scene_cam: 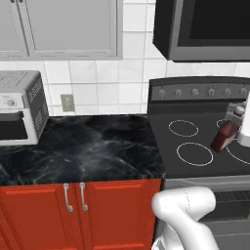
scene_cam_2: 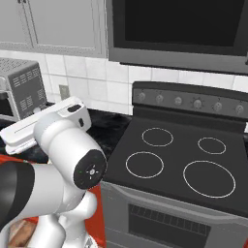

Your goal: Collect the paprika, ketchup, and shaker from the cabinet and place them next to the stove.

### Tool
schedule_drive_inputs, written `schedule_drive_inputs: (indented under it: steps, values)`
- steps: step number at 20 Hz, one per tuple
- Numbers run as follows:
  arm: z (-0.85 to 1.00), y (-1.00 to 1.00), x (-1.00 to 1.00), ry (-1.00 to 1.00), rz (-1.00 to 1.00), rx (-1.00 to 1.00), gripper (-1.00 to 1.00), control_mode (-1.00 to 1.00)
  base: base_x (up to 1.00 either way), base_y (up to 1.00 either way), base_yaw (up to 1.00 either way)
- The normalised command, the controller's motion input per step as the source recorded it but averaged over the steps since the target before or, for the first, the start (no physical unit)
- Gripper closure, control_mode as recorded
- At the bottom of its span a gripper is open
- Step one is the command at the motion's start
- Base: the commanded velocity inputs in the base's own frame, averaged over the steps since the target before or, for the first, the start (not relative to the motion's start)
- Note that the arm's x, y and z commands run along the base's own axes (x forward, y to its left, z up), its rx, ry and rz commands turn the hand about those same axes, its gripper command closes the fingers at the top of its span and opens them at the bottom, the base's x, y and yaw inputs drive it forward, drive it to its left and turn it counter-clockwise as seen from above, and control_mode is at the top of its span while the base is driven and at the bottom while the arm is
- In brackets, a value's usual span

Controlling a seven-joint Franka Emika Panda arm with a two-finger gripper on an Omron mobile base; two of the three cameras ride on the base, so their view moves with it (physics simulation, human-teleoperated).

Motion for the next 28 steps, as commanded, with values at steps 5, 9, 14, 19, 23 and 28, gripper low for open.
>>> schedule_drive_inputs:
  steps: [5, 9, 14, 19, 23, 28]
  values:
    - [0.0, 0.0, 0.0, 0.0, 0.0, 0.0, 1.0, 1.0, 0.56, 0.2, -0.17]
    - [0.0, 0.0, 0.0, 0.0, 0.0, 0.0, 1.0, 1.0, 0.66, 0.01, -0.07]
    - [0.0, 0.0, 0.0, 0.0, 0.0, 0.0, 1.0, 1.0, 0.79, 0.15, -0.03]
    - [-0.33, 0.19, 0.87, 0.0, 0.01, 0.0, 1.0, -1.0, 0.0, 0.0, 0.0]
    - [-0.49, 0.05, 1.0, 0.0, 0.12, 0.0, 1.0, -1.0, 0.0, 0.0, 0.0]
    - [-0.52, 0.0, 0.98, 0.0, 0.19, 0.0, 1.0, -1.0, 0.0, 0.0, 0.0]
